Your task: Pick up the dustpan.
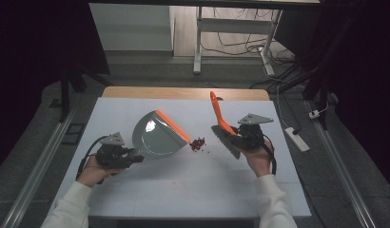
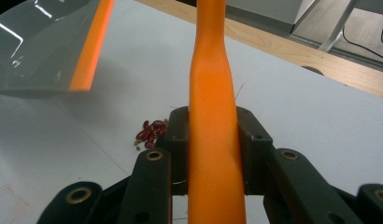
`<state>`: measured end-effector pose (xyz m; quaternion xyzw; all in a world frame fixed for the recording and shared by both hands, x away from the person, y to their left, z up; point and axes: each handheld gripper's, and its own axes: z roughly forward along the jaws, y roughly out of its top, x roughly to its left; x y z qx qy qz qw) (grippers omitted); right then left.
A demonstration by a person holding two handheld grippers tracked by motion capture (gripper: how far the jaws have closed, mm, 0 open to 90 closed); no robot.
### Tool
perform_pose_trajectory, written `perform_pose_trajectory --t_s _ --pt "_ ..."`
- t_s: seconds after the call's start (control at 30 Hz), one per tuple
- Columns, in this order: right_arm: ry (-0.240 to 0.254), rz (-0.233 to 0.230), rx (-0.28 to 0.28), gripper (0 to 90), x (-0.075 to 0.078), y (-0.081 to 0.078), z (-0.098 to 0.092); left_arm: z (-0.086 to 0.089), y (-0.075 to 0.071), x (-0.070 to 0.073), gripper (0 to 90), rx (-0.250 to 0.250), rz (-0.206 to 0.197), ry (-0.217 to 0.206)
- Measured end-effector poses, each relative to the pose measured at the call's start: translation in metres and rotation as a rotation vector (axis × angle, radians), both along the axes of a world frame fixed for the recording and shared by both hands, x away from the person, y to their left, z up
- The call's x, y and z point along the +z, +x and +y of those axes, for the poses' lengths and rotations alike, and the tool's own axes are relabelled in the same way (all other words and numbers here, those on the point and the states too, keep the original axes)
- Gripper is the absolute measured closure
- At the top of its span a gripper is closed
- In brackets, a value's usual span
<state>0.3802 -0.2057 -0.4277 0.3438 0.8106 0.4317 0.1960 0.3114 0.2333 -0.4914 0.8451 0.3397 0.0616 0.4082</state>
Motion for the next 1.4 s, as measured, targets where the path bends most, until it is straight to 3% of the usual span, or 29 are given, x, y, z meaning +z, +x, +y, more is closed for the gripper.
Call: perform_pose_trajectory --t_s 0.43,0.63,0.77,1.03,1.13,1.4 --pt "-0.014 0.025 0.013 69.9 -0.013 0.014 0.007 -0.010 -0.004 -0.006 61.2 -0.063 0.031 0.046" --pt "-0.017 0.014 0.020 69.9 -0.014 0.016 0.012 -0.014 -0.007 -0.007 61.2 -0.084 0.041 0.058" --pt "-0.019 0.013 0.019 69.9 -0.014 0.017 0.016 -0.018 -0.009 -0.007 61.2 -0.104 0.068 0.084" --pt "-0.042 0.022 0.031 69.9 -0.021 0.025 0.024 -0.018 -0.008 -0.009 61.2 -0.095 0.107 0.096" --pt "-0.054 0.020 0.032 69.9 -0.022 0.027 0.025 -0.020 -0.006 -0.010 61.2 -0.081 0.139 0.103" --pt "-0.068 0.030 0.029 69.9 -0.027 0.032 0.028 -0.023 -0.004 -0.015 61.2 -0.095 0.181 0.126"
